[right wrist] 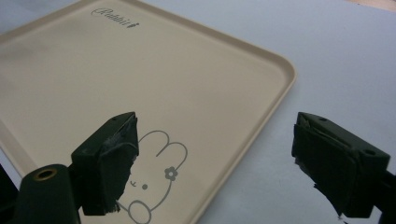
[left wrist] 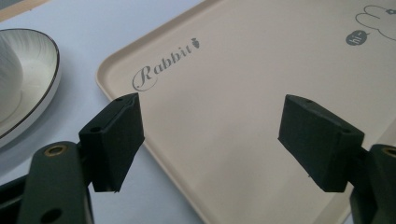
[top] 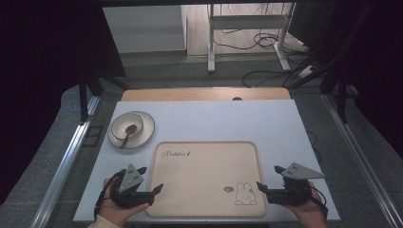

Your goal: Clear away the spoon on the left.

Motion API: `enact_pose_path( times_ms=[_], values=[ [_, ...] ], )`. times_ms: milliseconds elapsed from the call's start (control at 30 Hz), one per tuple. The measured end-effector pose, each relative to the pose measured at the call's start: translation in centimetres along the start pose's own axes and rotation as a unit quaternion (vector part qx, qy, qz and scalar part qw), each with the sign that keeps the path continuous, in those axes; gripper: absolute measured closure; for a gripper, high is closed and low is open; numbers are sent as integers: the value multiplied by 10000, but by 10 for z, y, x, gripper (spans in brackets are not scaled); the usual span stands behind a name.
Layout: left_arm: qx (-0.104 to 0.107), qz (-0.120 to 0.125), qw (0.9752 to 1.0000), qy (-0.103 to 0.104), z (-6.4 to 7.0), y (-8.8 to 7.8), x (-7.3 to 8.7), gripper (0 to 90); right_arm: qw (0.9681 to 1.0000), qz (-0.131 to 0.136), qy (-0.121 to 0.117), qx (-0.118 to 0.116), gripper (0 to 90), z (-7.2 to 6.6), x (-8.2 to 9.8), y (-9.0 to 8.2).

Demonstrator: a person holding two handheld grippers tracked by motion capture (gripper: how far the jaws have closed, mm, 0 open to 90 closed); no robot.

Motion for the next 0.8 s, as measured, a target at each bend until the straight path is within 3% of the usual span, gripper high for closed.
enact_pose_path(
  times_ms=[233,300,433,800],
  values=[
    [-77,31,10000,24,-4,-3,-5,220,10000,33,-22,15,148,0,-1,-1],
    [-189,-1,9997,134,-8,-5,-8,221,10000,43,-36,15,148,0,-1,-1],
    [-210,-8,9994,292,-13,-10,-18,219,10000,32,-32,13,148,2,-1,0],
    [-362,94,9990,252,-37,-10,-33,219,10000,41,-37,32,148,2,-2,0]
  ],
)
Point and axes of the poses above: each handheld gripper's, and its own axes: y roughly forward along the jaws, x roughly out of its underside, z roughly to its right, the point moved 9 cm from there along y, roughly forward along the jaws, and after that the axes turned 9 degrees about y, right-handed, at the moved point
